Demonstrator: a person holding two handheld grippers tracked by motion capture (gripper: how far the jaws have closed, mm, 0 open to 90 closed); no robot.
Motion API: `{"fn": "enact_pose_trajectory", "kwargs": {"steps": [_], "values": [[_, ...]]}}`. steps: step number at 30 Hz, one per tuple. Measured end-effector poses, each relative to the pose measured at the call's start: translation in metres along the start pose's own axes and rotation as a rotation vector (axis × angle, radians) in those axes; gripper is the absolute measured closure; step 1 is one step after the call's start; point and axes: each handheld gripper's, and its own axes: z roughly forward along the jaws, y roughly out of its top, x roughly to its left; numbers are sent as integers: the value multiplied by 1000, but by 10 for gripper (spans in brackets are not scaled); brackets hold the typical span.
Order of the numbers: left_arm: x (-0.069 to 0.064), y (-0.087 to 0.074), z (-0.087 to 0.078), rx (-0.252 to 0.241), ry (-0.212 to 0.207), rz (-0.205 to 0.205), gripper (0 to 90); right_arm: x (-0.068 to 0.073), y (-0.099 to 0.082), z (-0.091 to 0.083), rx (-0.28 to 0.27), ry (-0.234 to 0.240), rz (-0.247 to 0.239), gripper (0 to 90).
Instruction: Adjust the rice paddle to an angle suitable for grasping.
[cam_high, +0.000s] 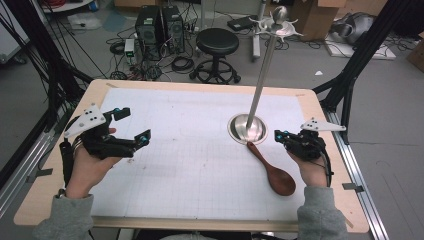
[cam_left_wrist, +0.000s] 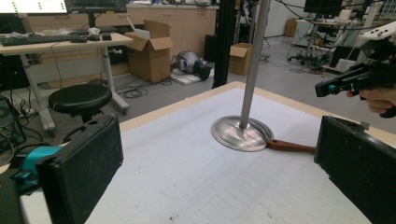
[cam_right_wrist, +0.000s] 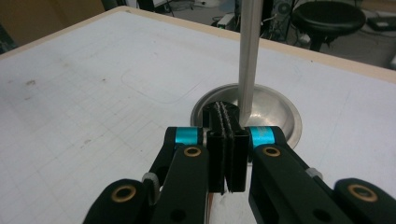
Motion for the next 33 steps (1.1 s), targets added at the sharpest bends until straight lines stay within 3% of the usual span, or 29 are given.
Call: {"fn": "enact_pose_trajectory", "kwargs": {"steps": [9,12,24,33], "values": [[0,-3,3,21,1,-1,17,-8,-15,18,76,4,12,892],[0,-4,3,23,4,0,17,-9,-21,26,111,19,7,892],[1,-8,4,40,2,-11,17,-9,-36,53,230,5,-24,892],[2,-11,2,48,6,-14,17,-8,-39,65,270,-3,-51,892]]}}
